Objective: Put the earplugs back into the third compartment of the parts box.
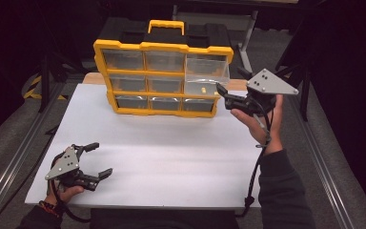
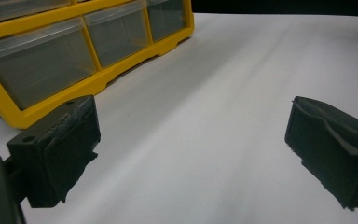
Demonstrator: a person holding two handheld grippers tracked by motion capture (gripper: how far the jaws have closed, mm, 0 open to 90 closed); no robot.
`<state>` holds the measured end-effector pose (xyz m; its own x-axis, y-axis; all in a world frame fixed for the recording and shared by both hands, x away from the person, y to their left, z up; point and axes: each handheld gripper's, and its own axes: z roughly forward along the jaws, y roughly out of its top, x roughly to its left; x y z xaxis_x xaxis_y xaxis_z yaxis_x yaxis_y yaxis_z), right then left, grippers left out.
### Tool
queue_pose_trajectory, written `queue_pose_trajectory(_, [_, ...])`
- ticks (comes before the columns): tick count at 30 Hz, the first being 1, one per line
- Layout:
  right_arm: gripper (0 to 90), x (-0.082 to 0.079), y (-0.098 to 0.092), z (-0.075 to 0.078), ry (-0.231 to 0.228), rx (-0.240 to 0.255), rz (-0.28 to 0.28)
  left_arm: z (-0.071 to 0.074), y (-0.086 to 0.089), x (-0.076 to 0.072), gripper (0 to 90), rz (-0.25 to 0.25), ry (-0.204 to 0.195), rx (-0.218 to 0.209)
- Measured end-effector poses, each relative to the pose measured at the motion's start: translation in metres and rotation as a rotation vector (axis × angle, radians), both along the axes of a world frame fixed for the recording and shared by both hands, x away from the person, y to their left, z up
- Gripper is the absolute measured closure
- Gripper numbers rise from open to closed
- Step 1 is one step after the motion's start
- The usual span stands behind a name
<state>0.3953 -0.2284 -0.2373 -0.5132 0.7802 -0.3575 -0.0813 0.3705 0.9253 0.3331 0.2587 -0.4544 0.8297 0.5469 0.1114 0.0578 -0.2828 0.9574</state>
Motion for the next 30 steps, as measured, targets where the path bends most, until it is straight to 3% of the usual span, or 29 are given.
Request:
queue_pose_trajectory(10, [15.8, -0.023, 0.007, -0.036, 0.015, -0.041, -0.013, 0.000, 0.000, 0.000, 4.1, 0.004, 0.005, 0.007])
queue_pose_trajectory(17, [6.9, -0.032, 0.005, -0.063, 0.037, -0.023, -0.027, -0.001, 0.000, 0.001, 4.2, 0.004, 0.010, 0.009])
queue_pose_trajectory(30, [3.7, -0.042, -0.004, -0.104, 0.101, 0.006, 0.009, -0.001, -0.001, 0.002, 4.3, 0.007, 0.013, 0.014])
